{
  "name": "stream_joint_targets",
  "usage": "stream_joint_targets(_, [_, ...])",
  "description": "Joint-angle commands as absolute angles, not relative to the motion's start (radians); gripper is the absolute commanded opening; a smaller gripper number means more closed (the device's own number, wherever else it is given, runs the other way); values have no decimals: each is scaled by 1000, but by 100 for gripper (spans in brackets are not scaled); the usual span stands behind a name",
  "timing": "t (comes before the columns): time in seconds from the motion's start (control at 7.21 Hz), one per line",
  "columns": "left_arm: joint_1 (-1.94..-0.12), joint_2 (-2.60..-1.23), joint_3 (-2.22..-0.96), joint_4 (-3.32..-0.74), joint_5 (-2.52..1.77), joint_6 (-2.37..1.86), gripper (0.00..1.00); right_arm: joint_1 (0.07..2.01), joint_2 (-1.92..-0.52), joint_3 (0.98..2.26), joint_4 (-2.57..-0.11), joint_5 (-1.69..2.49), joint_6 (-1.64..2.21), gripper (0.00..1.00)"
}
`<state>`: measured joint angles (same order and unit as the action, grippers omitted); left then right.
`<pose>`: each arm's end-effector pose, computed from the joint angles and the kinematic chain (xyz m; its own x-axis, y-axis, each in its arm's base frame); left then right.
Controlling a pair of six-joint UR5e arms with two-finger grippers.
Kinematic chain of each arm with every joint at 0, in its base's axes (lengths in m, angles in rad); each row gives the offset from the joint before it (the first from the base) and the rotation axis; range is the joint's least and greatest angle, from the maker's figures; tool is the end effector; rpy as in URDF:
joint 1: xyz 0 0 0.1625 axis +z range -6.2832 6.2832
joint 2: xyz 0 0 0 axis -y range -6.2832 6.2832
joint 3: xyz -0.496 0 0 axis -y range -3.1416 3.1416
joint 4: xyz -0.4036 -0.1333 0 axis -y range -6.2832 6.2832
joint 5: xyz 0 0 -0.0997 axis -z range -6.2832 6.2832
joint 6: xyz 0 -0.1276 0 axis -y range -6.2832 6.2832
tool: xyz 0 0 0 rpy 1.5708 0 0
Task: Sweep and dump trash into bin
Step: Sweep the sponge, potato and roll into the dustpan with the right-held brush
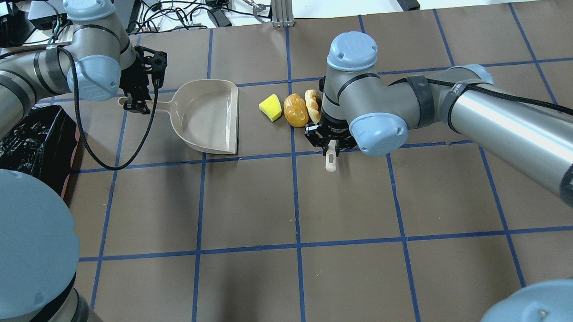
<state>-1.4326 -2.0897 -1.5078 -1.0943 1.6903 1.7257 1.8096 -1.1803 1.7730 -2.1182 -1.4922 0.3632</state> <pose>-0.0191 -0.7201 0.2909 0.0156 0.9999 -0.0020 0.9925 -0.0152 0.1209 0.2853 -0.5660 0.2641 -0.9902 0.1276 -0.0572 0.1235 0.9899 0.0702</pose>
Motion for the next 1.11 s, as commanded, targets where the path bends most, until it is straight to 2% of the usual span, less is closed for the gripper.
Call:
stream_joint_targets(0.0, [-1433, -2091, -1508, -1100, 1690, 1724, 0, 1844, -1146, 1756, -2123, -1489, 379, 0])
stream_joint_targets(0.42, [-1434, -2097, -1506, -1097, 1694, 1721, 0, 1899, -1138, 1727, -2129, -1437, 422, 0])
stream_joint_targets(0.69, [-1434, -2102, -1506, -1097, 1695, 1718, 0, 1963, -1074, 1645, -2134, -1410, 487, 0])
stream_joint_targets(0.97, [-1434, -2103, -1508, -1095, 1695, 1717, 0, 1996, -1065, 1618, -2149, -1343, 492, 0])
